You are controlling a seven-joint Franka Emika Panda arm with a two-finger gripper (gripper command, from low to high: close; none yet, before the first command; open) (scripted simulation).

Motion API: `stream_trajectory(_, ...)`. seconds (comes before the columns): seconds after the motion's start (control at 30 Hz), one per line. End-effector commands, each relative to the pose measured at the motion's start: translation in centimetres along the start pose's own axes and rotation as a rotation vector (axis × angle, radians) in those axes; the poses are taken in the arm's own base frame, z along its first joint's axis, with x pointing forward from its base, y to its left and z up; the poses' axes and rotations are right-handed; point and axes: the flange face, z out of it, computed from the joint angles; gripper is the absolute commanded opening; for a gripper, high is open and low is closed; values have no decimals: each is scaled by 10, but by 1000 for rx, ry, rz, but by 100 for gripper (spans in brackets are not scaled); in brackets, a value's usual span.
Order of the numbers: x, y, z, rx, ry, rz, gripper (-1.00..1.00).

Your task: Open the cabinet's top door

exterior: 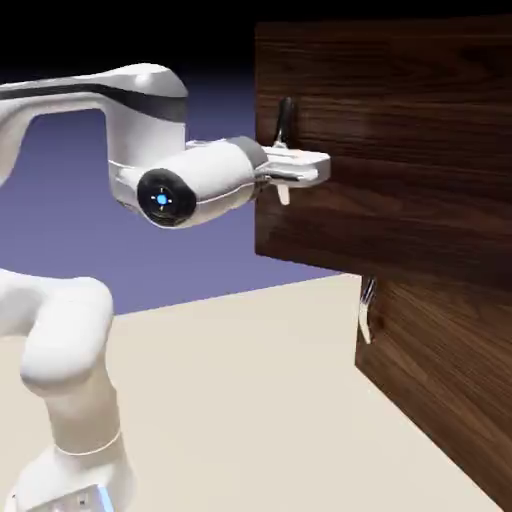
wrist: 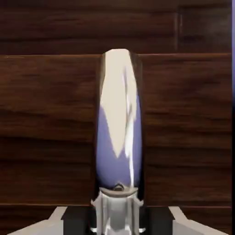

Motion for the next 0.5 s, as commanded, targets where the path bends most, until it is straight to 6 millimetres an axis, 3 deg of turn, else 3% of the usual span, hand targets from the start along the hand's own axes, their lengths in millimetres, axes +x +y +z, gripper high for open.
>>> stream_trajectory(0.0, -2, -2, -9, -15, 15, 0, -100)
stream_trajectory(0.47, -49, -49, -130, -231, 232, 0, -100)
